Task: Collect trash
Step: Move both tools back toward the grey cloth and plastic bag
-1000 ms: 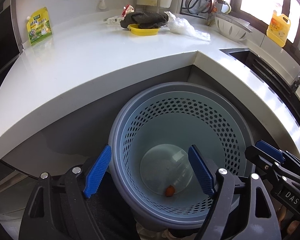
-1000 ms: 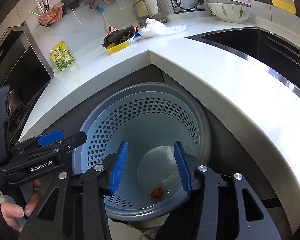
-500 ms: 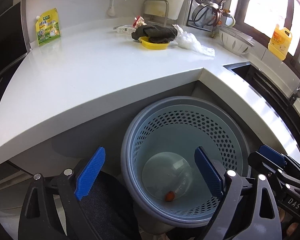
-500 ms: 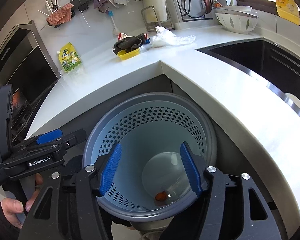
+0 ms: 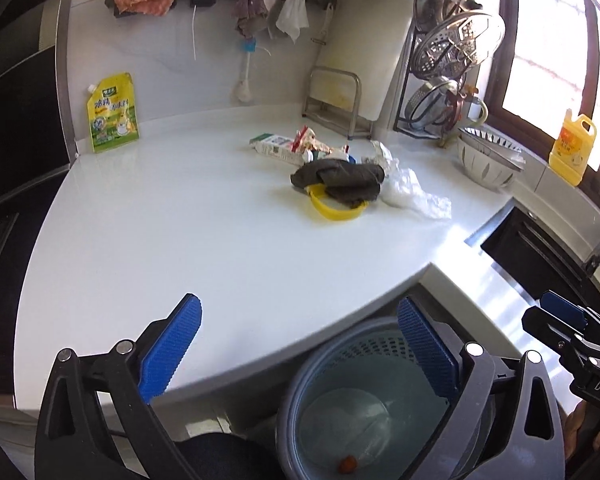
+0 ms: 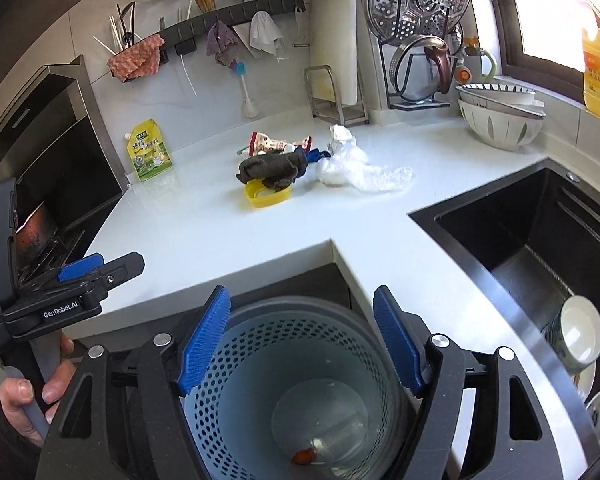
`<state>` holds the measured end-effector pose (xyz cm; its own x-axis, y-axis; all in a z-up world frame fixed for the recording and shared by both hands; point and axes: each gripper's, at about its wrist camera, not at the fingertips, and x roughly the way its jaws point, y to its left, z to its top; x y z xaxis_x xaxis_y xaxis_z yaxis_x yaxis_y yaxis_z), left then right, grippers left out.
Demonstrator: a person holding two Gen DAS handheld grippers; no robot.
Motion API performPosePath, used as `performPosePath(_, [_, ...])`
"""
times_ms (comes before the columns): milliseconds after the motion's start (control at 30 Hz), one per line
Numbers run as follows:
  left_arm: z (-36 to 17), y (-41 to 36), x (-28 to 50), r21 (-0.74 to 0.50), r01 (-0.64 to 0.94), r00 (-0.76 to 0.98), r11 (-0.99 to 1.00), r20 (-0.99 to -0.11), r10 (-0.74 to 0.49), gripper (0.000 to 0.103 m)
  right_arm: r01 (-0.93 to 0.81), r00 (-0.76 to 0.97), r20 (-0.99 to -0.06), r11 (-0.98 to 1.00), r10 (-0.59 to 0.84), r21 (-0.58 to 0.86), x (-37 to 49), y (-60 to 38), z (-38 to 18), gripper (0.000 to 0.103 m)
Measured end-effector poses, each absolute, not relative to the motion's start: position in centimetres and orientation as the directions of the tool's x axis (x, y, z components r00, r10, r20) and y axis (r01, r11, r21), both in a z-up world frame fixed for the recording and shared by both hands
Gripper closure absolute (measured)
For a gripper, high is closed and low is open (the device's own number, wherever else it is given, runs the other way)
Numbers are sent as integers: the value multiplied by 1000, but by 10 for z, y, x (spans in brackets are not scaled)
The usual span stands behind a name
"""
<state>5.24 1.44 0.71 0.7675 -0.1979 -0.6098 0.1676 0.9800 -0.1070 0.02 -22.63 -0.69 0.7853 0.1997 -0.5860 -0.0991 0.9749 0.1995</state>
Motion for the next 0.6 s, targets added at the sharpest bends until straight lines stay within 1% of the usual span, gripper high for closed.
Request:
performPosePath(167, [24,7,98,-95,148,797,984,-577,-176,6,-90,807,-560,977,187,195,48,-243,10,30])
performPosePath(267, [28,0,125,-103,143,805,984,-566,-176,6,-87,809,-561,980,176,181,79,-249,15,30])
performPosePath(400, [29,-11,157,-84,134,817,987,-554,-158,6,-84,798,-579,982,169,171,122,-252,15,30])
performPosePath(600, [18,-22,194,-63,126,807,990,-573,-139,6,-93,769,-621,988,152,126,173,-245,-1,30])
